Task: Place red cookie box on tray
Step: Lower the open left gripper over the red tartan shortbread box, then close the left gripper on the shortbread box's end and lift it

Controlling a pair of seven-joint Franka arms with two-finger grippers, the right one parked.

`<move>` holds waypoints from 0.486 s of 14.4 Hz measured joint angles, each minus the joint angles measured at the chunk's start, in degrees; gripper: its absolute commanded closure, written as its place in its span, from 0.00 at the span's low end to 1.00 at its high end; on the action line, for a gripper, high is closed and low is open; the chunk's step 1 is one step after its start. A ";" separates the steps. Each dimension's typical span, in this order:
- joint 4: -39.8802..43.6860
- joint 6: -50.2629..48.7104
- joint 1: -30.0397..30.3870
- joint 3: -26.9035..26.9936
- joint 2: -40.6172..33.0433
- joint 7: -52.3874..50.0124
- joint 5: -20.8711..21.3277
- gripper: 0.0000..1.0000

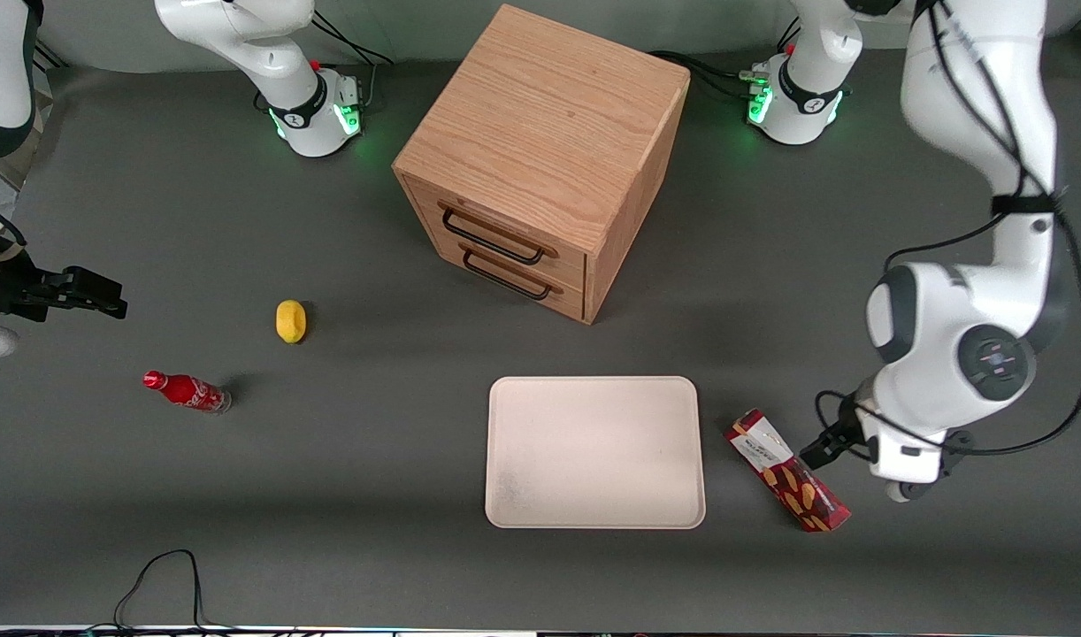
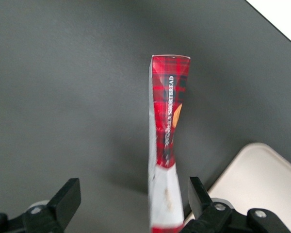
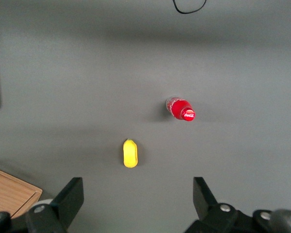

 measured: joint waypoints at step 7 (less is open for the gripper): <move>0.36 8.37 -1.27 0.19 6.56 -7.33 -0.01 1.00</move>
